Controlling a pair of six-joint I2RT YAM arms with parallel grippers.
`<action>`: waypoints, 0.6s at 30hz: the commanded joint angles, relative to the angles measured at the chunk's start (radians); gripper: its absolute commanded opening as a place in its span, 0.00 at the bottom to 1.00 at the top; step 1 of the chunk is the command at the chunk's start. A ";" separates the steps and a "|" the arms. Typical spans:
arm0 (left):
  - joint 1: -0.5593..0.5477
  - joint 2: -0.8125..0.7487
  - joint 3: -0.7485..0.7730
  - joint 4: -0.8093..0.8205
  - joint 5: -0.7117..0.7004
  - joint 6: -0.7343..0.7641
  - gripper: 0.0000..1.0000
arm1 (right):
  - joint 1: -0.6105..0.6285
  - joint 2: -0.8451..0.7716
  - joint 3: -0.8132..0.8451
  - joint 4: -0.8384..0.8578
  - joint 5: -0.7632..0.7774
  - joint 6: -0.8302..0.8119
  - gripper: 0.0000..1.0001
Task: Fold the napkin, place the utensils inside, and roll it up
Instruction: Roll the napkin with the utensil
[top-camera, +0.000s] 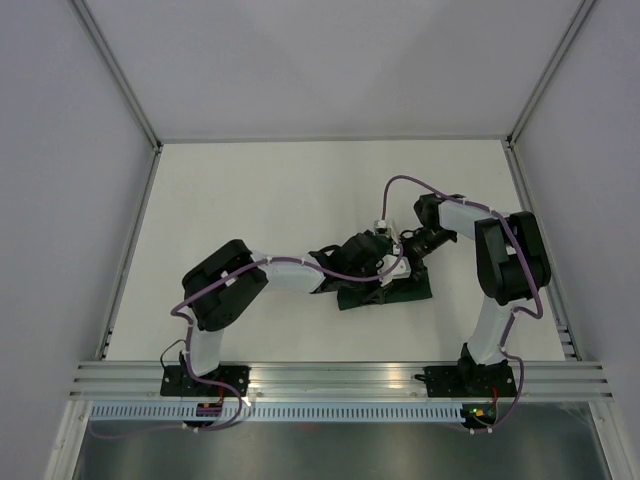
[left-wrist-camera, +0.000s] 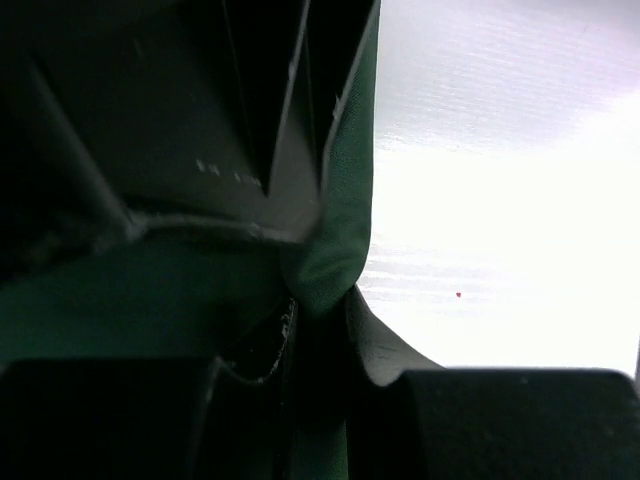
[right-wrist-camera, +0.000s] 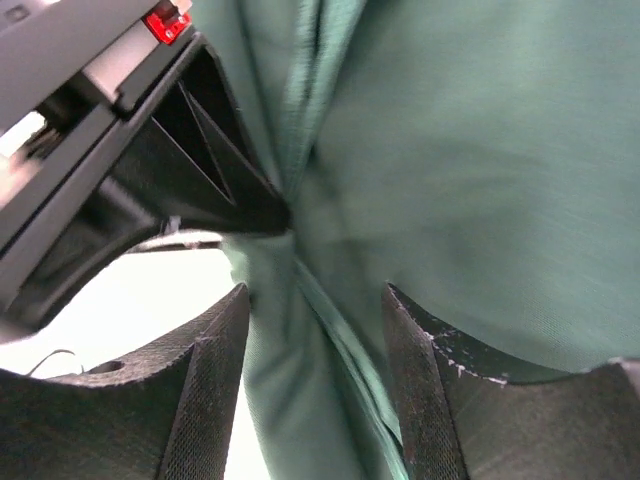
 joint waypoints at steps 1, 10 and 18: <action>0.034 0.088 0.005 -0.198 0.106 -0.080 0.02 | -0.042 -0.066 0.051 0.053 -0.002 -0.005 0.62; 0.108 0.199 0.151 -0.372 0.259 -0.138 0.02 | -0.158 -0.170 0.080 0.022 -0.073 -0.031 0.63; 0.169 0.324 0.304 -0.573 0.426 -0.163 0.02 | -0.166 -0.531 -0.217 0.350 0.016 0.091 0.68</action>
